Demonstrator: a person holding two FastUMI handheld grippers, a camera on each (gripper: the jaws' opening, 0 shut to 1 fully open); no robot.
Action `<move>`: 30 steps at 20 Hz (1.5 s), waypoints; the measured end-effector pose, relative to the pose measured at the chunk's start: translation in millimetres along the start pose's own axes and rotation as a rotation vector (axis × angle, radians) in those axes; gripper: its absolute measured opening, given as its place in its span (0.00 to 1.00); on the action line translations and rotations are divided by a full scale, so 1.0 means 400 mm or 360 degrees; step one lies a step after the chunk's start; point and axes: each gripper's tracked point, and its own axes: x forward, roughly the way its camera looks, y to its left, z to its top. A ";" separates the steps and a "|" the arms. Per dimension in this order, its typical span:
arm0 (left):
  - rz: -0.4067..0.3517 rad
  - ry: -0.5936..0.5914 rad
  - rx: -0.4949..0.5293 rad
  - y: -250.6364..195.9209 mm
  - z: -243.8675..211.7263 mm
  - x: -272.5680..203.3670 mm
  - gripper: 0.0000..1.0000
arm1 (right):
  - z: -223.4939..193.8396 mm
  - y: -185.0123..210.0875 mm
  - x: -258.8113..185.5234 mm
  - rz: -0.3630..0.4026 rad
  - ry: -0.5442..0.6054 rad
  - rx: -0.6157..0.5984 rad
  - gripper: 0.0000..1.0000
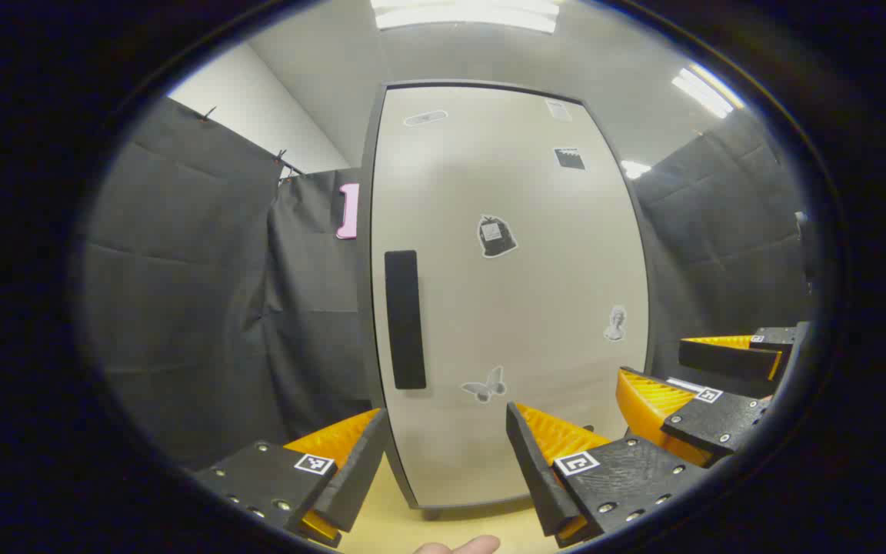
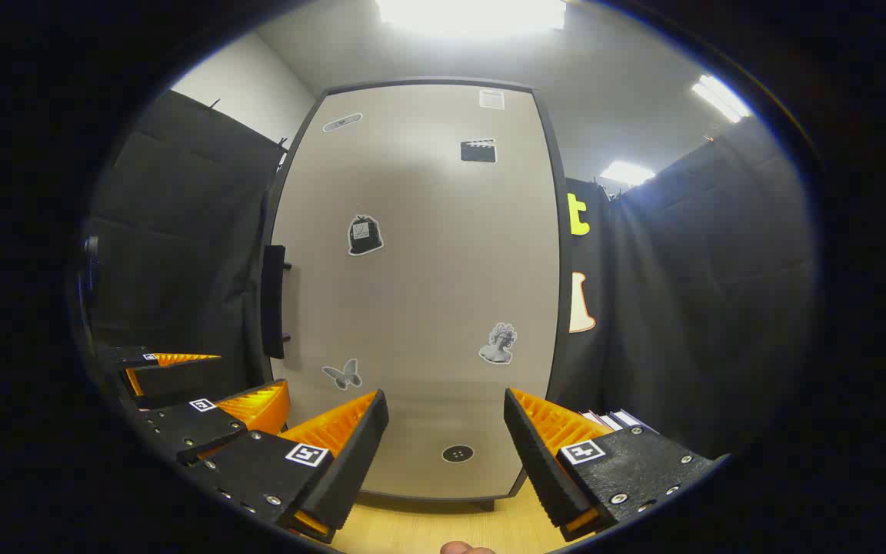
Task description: Open the cabinet door with the right hand, grasp the bottle in the cabinet with the left hand and place it on the coaster, then close the cabinet door with the right hand.
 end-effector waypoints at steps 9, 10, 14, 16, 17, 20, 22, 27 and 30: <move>0.0010 0.0058 -0.0092 0.008 -0.025 -0.007 0.88 | -0.017 -0.024 -0.019 -0.0074 0.0040 0.0026 0.94; 0.0010 0.0063 -0.0083 0.007 -0.024 -0.010 0.89 | -0.017 -0.028 -0.022 -0.0084 0.0043 0.0019 0.95; -0.0005 0.0022 -0.0064 -0.004 -0.002 -0.021 0.89 | -0.017 -0.036 -0.030 -0.0090 0.0047 0.0021 0.94; -0.0016 0.0006 -0.0066 -0.011 0.005 -0.028 0.89 | -0.016 -0.038 -0.034 -0.0091 0.0047 0.0016 0.95; -0.0019 0.0008 -0.0064 -0.013 0.004 -0.029 0.89 | -0.015 -0.039 -0.037 -0.0089 0.0046 0.0015 0.94; -0.0011 0.0008 -0.0058 -0.009 0.007 -0.034 0.89 | -0.008 -0.037 -0.043 -0.0076 0.0029 0.0011 0.94; -0.0007 -0.0001 -0.0049 -0.006 0.013 -0.038 0.88 | -0.008 -0.039 -0.045 -0.0075 0.0030 0.0008 0.94; 0.0003 -0.0011 -0.0025 0.001 0.016 -0.043 0.89 | -0.008 -0.037 -0.036 -0.0069 0.0032 0.0016 0.94; 0.0020 -0.0009 -0.0038 0.021 0.015 -0.053 0.88 | -0.005 -0.030 -0.020 -0.0060 0.0030 0.0008 0.94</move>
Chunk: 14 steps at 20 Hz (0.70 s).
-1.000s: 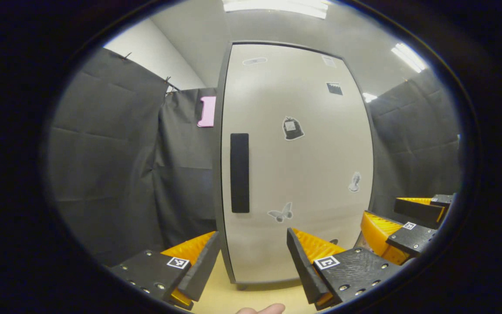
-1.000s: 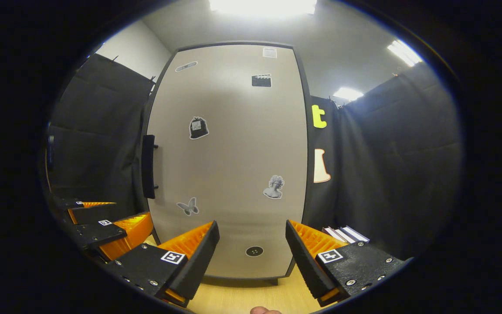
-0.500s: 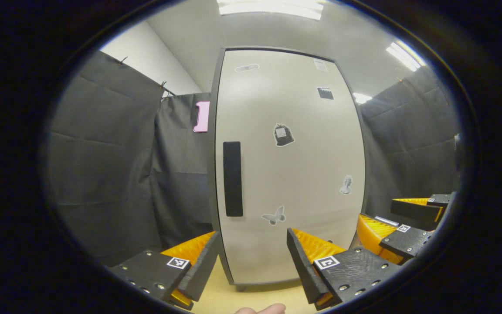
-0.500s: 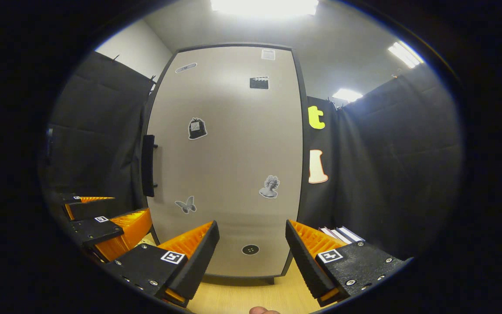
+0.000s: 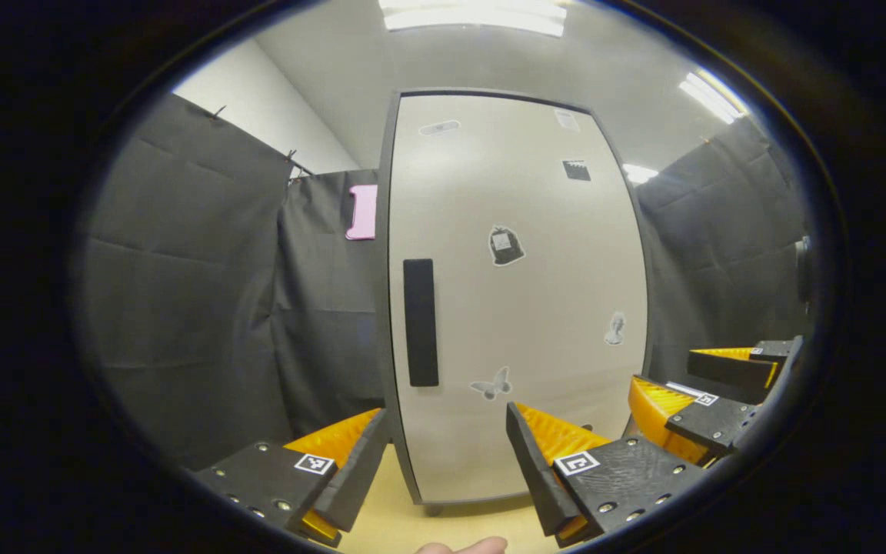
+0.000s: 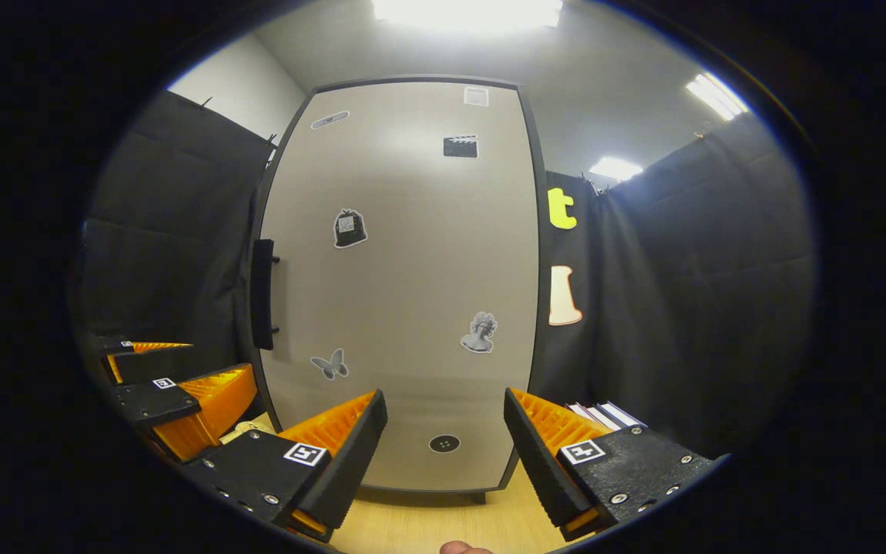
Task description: Open the cabinet door with the right hand, grasp the bottle in the cabinet with the left hand and place it on the coaster, then close the cabinet door with the right hand.
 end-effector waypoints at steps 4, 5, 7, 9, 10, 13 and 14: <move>0.0026 0.0013 0.0001 0.027 -0.009 -0.014 0.88 | 0.011 0.012 0.021 0.0021 -0.0014 -0.0009 0.94; 0.0039 0.0017 0.0002 0.037 -0.013 -0.017 0.88 | 0.016 0.015 0.026 0.0024 -0.0022 -0.0010 0.94; 0.0063 0.0026 0.0005 0.056 -0.019 -0.025 0.88 | 0.031 0.022 0.037 0.0033 -0.0039 -0.0015 0.94; 0.0076 0.0032 0.0007 0.075 -0.024 -0.031 0.89 | 0.043 0.036 0.047 0.0050 -0.0055 -0.0019 0.94; 0.0088 0.0029 0.0010 0.086 -0.024 -0.037 0.89 | 0.050 0.048 0.051 0.0063 -0.0063 -0.0020 0.94; 0.0133 0.0025 0.0032 0.132 -0.021 -0.052 0.89 | 0.066 0.101 0.064 0.0123 -0.0085 -0.0027 0.94; 0.0153 0.0032 0.0040 0.150 -0.023 -0.057 0.88 | 0.069 0.125 0.068 0.0148 -0.0088 -0.0026 0.94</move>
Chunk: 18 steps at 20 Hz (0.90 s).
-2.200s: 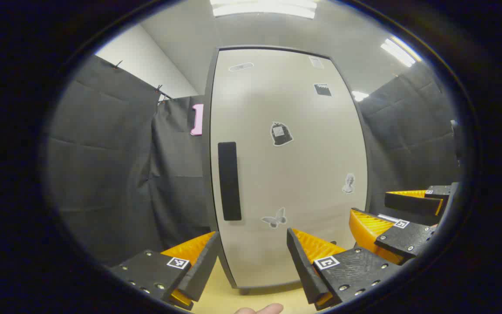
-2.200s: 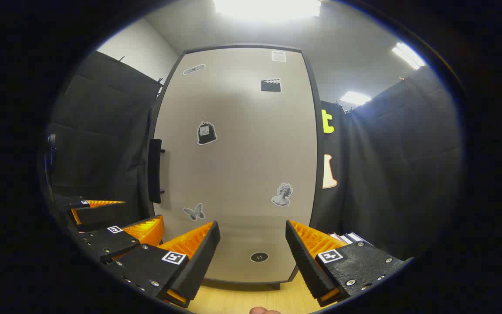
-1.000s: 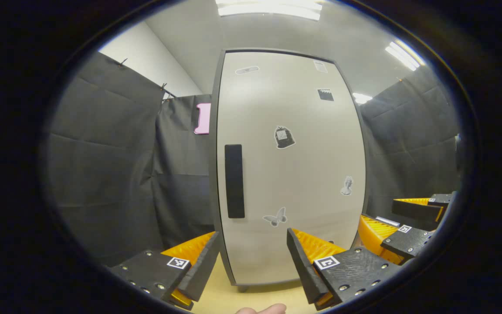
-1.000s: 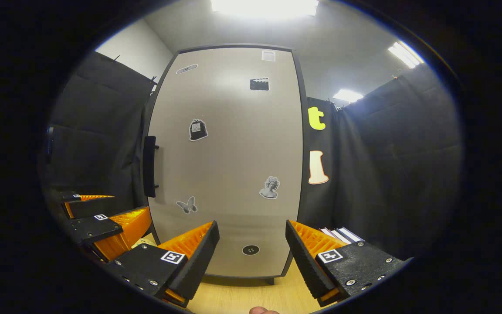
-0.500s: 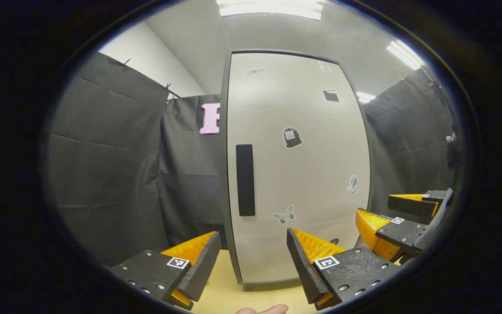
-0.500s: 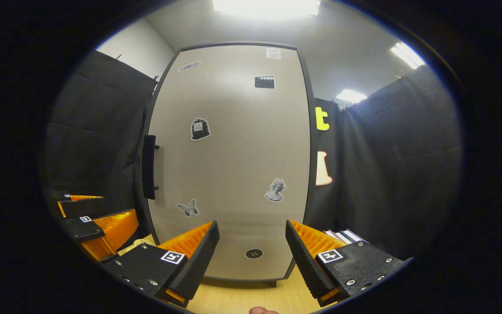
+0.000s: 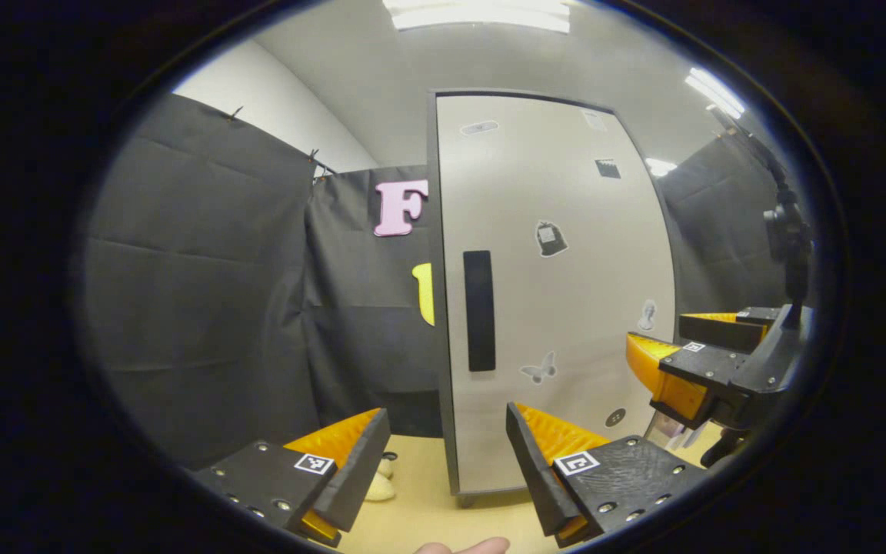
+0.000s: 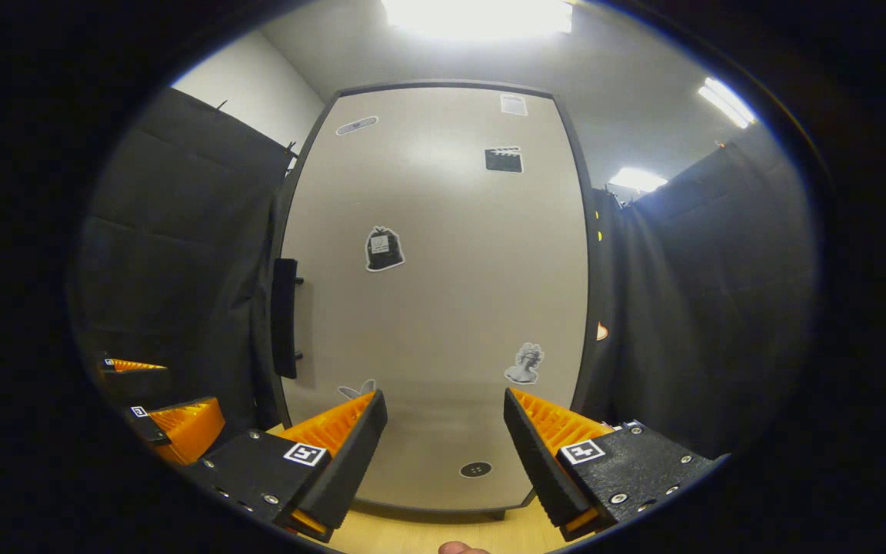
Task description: Open the cabinet door with the right hand, grasp the bottle in the cabinet with the left hand and place it on the coaster, then close the cabinet door with the right hand.
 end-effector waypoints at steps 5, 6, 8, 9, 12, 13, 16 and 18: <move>0.0098 0.0031 0.0004 0.100 -0.024 -0.016 0.88 | 0.015 0.112 0.032 0.0093 -0.0028 -0.0027 0.95; 0.0118 0.0044 0.0007 0.120 -0.031 -0.016 0.87 | 0.021 0.135 0.037 0.0113 -0.0038 -0.0028 0.94; 0.0140 0.0073 -0.0002 0.153 -0.048 -0.014 0.88 | 0.034 0.179 0.049 0.0149 -0.0057 -0.0028 0.95; 0.0150 0.0085 -0.0011 0.170 -0.055 -0.013 0.88 | 0.040 0.200 0.056 0.0167 -0.0067 -0.0027 0.95; 0.0185 0.0099 -0.0023 0.220 -0.066 -0.006 0.89 | 0.050 0.259 0.087 0.0209 -0.0075 -0.0020 0.95; 0.0193 0.0099 -0.0026 0.232 -0.068 -0.002 0.89 | 0.052 0.275 0.099 0.0214 -0.0075 -0.0018 0.95; 0.0212 0.0091 -0.0011 0.269 -0.068 0.006 0.88 | 0.057 0.324 0.134 0.0236 -0.0083 -0.0017 0.95; 0.0217 0.0088 -0.0011 0.285 -0.070 0.009 0.89 | 0.057 0.356 0.154 0.0260 -0.0084 -0.0022 0.95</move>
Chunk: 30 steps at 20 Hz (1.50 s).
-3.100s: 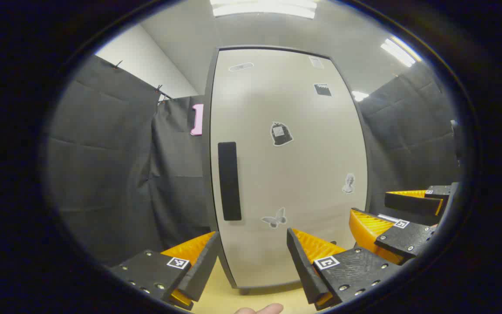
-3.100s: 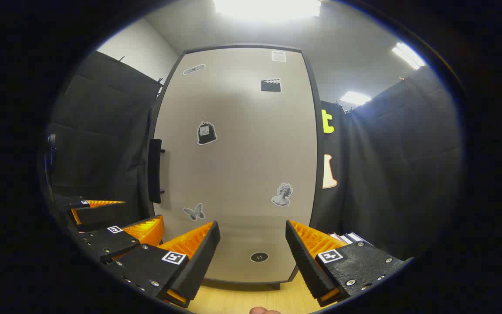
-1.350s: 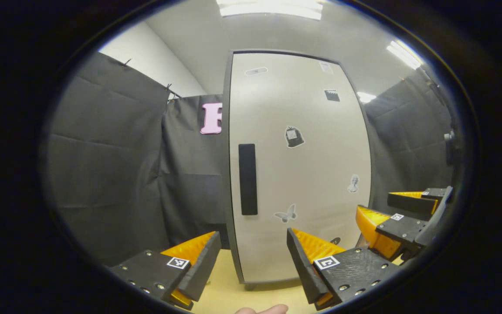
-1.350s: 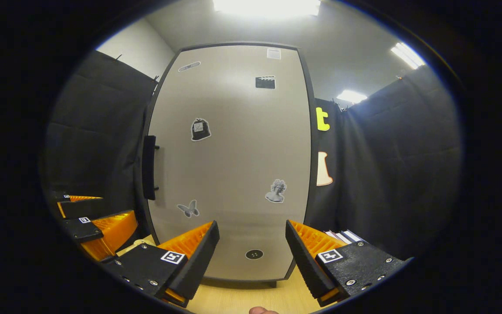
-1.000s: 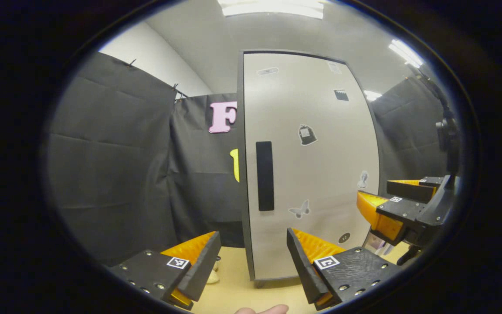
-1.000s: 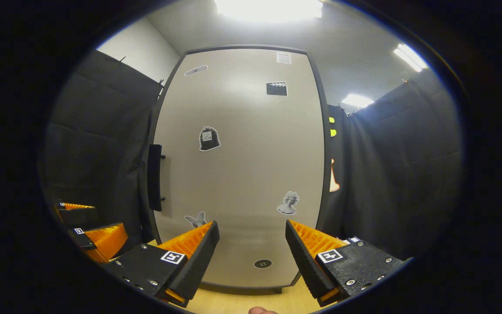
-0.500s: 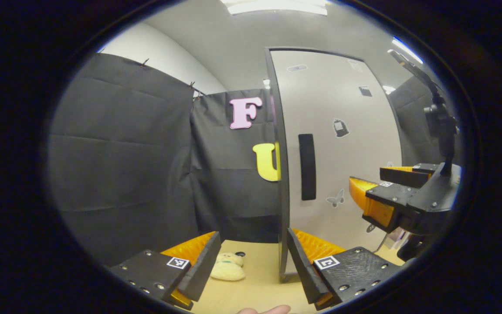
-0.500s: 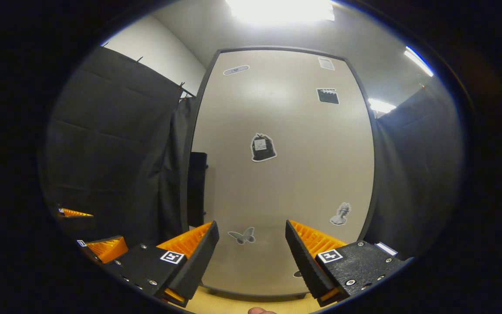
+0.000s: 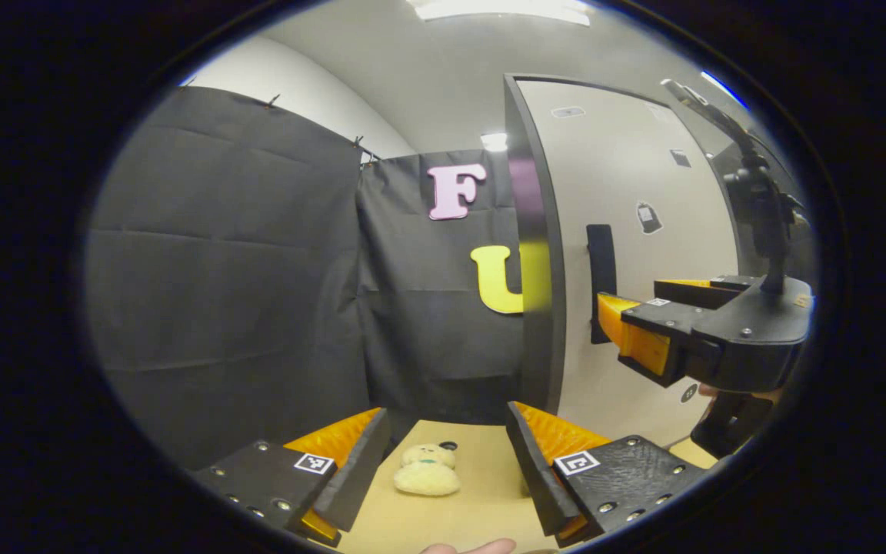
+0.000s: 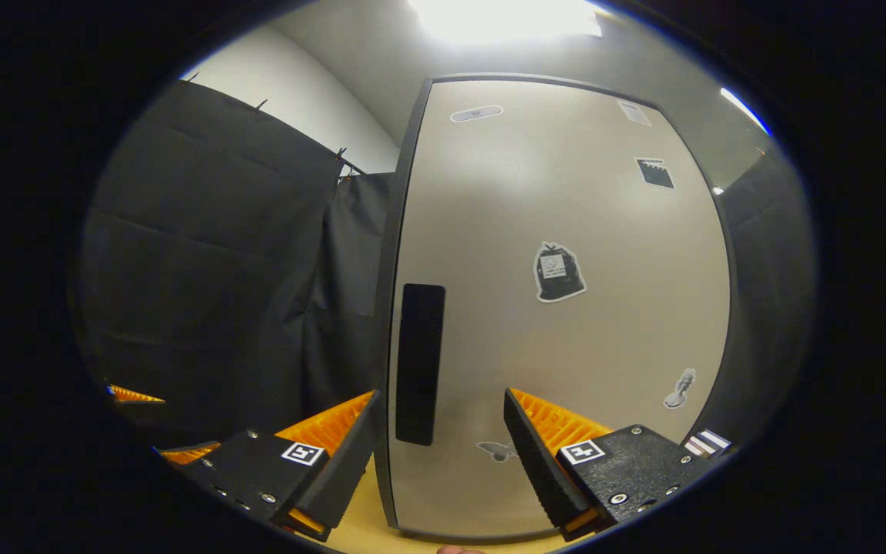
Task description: Open the cabinet door with the right hand, grasp the bottle in the cabinet with the left hand and place it on the coaster, then close the cabinet door with the right hand.
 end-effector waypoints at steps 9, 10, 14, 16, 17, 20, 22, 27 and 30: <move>-0.0014 0.0047 -0.0027 0.024 -0.047 0.016 0.88 | -0.033 0.040 0.070 0.0005 0.0035 -0.0003 0.72; -0.0015 0.0052 -0.0027 0.024 -0.051 0.018 0.88 | -0.040 0.030 0.075 -0.0024 0.0051 0.0005 0.59; -0.0040 0.0068 -0.0023 -0.001 -0.059 0.015 0.89 | -0.043 0.031 0.077 0.0010 0.0097 0.0061 0.36; -0.0049 0.0079 -0.0032 -0.010 -0.064 0.009 0.88 | -0.046 0.031 0.075 0.0025 0.0134 0.0058 0.33; -0.0049 0.0083 -0.0035 -0.011 -0.066 0.006 0.88 | -0.046 0.033 0.077 0.0029 0.0149 0.0056 0.33; -0.0051 0.0088 -0.0034 -0.012 -0.067 -0.002 0.89 | -0.046 0.033 0.074 0.0049 0.0171 0.0064 0.31; -0.0041 0.0082 -0.0031 -0.007 -0.063 -0.003 0.89 | -0.047 0.034 0.071 0.0063 0.0189 0.0073 0.31; -0.0010 0.0109 -0.0033 0.000 -0.078 -0.002 0.89 | -0.047 0.034 0.065 0.0111 0.0196 0.0068 0.29; -0.0011 0.0117 -0.0021 -0.010 -0.082 -0.004 0.89 | -0.046 0.033 0.056 0.0165 0.0189 0.0080 0.29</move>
